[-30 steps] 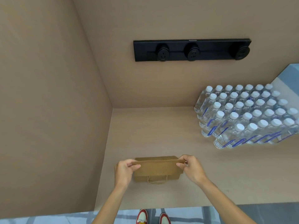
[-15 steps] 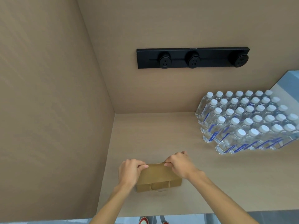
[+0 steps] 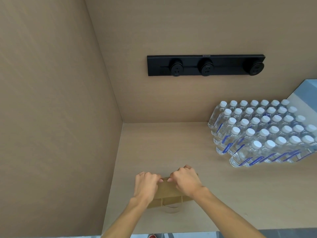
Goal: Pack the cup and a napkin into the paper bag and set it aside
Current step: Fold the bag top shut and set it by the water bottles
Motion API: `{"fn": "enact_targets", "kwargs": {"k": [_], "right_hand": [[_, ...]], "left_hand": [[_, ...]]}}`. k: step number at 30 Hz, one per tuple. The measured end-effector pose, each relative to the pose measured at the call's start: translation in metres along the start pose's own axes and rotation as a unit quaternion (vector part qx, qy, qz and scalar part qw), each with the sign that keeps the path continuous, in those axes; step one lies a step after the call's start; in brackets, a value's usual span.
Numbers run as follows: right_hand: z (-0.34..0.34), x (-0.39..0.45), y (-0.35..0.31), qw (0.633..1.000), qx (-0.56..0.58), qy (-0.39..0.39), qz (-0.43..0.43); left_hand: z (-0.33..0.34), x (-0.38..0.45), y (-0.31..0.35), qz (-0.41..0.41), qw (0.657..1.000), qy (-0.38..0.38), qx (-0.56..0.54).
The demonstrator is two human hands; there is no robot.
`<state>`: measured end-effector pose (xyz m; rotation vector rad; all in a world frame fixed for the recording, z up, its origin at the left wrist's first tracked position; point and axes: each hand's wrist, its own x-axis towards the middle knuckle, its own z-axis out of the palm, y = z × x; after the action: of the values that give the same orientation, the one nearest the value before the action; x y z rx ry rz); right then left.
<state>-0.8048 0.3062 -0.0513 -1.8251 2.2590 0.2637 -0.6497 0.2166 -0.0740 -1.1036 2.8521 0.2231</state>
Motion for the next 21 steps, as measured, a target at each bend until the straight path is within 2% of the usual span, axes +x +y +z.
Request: {"fn": "enact_targets", "kwargs": {"k": [5, 13, 21], "right_hand": [[-0.001, -0.008, 0.023, 1.0, -0.002, -0.027, 0.01], [-0.002, -0.014, 0.032, 0.999, -0.043, -0.012, 0.025], [-0.002, -0.03, 0.044, 0.993, 0.098, -0.034, 0.054]], "left_hand": [[0.0, -0.005, -0.019, -0.014, 0.999, 0.012, -0.049], [-0.008, -0.009, -0.029, 0.012, 0.996, 0.052, -0.071], [-0.009, -0.012, -0.029, -0.006, 0.993, 0.065, -0.097]]}}
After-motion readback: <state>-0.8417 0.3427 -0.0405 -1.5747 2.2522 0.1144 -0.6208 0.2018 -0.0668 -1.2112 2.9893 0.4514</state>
